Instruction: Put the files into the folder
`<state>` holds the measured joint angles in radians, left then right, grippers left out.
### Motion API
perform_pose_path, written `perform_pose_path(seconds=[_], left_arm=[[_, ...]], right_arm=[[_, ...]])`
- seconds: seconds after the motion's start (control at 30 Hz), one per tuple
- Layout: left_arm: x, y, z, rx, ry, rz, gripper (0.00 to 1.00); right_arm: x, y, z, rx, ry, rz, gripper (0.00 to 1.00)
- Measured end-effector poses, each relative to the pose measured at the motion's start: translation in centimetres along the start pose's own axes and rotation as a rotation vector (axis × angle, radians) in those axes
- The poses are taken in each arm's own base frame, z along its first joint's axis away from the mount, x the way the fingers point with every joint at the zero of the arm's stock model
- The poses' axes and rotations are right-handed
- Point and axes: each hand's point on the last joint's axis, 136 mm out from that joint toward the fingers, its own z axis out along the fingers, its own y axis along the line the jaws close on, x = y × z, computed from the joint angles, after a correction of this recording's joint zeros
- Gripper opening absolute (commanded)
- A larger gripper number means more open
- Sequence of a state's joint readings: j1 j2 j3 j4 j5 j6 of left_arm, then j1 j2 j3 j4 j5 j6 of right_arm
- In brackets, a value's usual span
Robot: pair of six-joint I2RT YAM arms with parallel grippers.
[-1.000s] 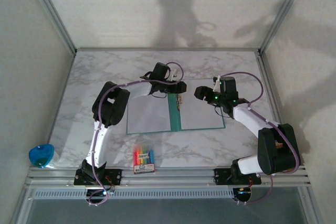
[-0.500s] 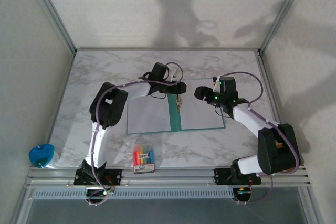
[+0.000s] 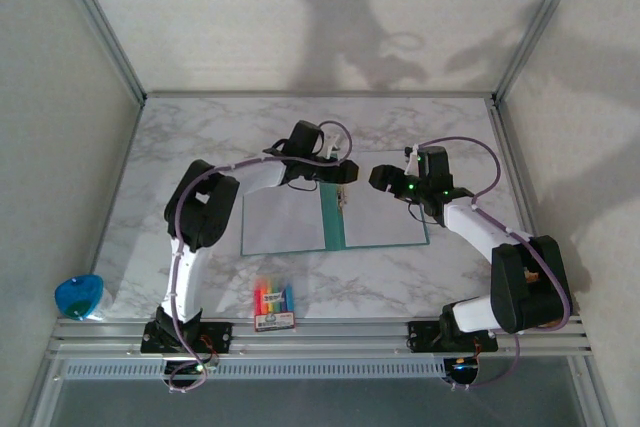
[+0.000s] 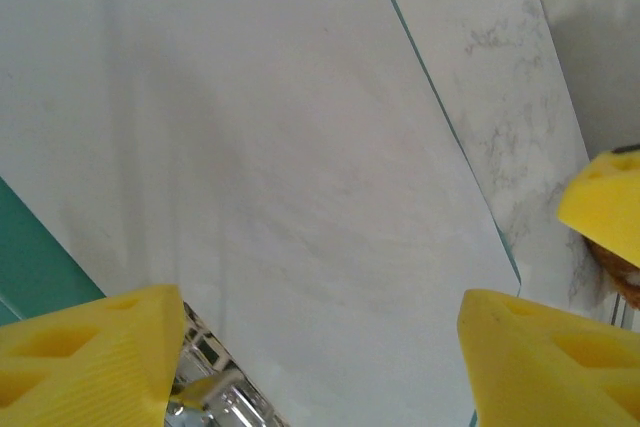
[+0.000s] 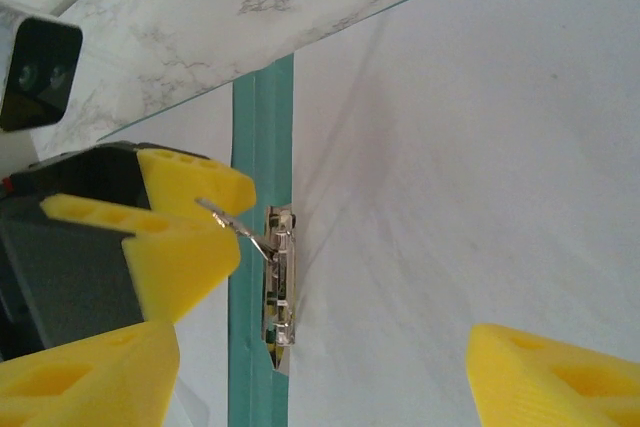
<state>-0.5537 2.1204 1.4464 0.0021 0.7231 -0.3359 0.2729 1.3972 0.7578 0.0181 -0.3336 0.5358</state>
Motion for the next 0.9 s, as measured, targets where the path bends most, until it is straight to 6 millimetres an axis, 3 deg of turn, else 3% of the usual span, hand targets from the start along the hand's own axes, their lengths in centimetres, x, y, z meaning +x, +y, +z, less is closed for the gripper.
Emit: perform_pose_path(seconds=[0.23,0.47,0.73,0.9], left_arm=[[2.1,-2.6,-3.0,0.041,-0.022,0.0,0.74],[1.0,-4.7,-7.0,0.042,-0.121,0.017,0.77],[-1.4,-3.6,-13.0,-0.076,-0.297,-0.001,0.79],[-1.1,-1.9,-15.4,-0.149,-0.358,-0.039,0.79]], right_arm=[[-0.1,-0.2,0.0,0.011,-0.004,0.001,0.76],[0.2,-0.1,0.0,0.028,0.008,0.031,0.73],[0.4,2.8,-0.2,0.06,0.041,0.055,0.73],[1.5,5.5,-0.6,0.105,0.081,0.033,0.72]])
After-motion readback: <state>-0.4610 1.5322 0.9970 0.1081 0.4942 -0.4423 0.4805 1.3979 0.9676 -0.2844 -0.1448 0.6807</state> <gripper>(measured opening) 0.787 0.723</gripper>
